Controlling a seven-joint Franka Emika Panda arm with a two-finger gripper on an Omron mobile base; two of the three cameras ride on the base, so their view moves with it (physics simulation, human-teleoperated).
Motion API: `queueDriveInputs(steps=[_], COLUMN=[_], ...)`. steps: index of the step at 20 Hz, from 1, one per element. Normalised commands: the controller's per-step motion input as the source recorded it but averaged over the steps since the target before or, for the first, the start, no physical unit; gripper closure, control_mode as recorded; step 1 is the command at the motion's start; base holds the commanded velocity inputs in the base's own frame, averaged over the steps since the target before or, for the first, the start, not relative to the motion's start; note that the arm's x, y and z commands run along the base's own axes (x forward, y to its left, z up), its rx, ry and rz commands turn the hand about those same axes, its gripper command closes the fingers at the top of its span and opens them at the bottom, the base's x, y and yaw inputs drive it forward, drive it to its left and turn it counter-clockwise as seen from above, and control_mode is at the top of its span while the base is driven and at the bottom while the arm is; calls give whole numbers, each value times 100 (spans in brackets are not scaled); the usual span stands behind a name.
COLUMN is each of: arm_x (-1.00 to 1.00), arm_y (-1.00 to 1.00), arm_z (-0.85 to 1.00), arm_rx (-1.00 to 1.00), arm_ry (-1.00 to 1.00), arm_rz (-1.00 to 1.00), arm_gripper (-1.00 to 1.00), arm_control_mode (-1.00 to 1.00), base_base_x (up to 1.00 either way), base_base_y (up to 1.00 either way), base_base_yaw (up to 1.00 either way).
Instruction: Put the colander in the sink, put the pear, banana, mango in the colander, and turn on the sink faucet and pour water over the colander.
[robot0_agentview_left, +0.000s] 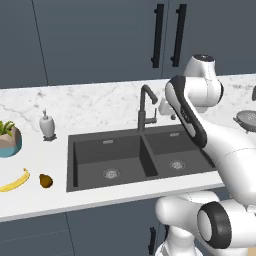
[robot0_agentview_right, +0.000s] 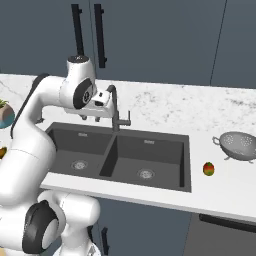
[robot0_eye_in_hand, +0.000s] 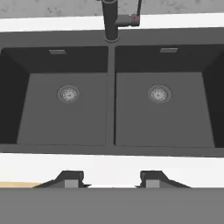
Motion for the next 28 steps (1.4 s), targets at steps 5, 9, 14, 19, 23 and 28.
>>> queueDriveInputs(steps=[5, 9, 14, 19, 23, 28], arm_x=[-7, -40, -22, -18, -5, -1], arm_y=[-1, -23, -31, -34, -63, -77], arm_z=[-3, -17, -4, -5, -4, -5], arm_rx=[-1, -1, -15, -35, -25, -6], arm_ry=[-2, -22, 1, 7, 8, 7], arm_rz=[0, 0, 0, 0, 0, 0], arm_gripper=[-100, -100, -100, -100, -100, -100], arm_control_mode=[-100, -100, -100, -100, -100, -100], base_base_x=[0, 0, 0, 0, 0, 0], base_base_y=[0, 0, 0, 0, 0, 0], base_base_yaw=[0, 0, 0, 0, 0, 0])
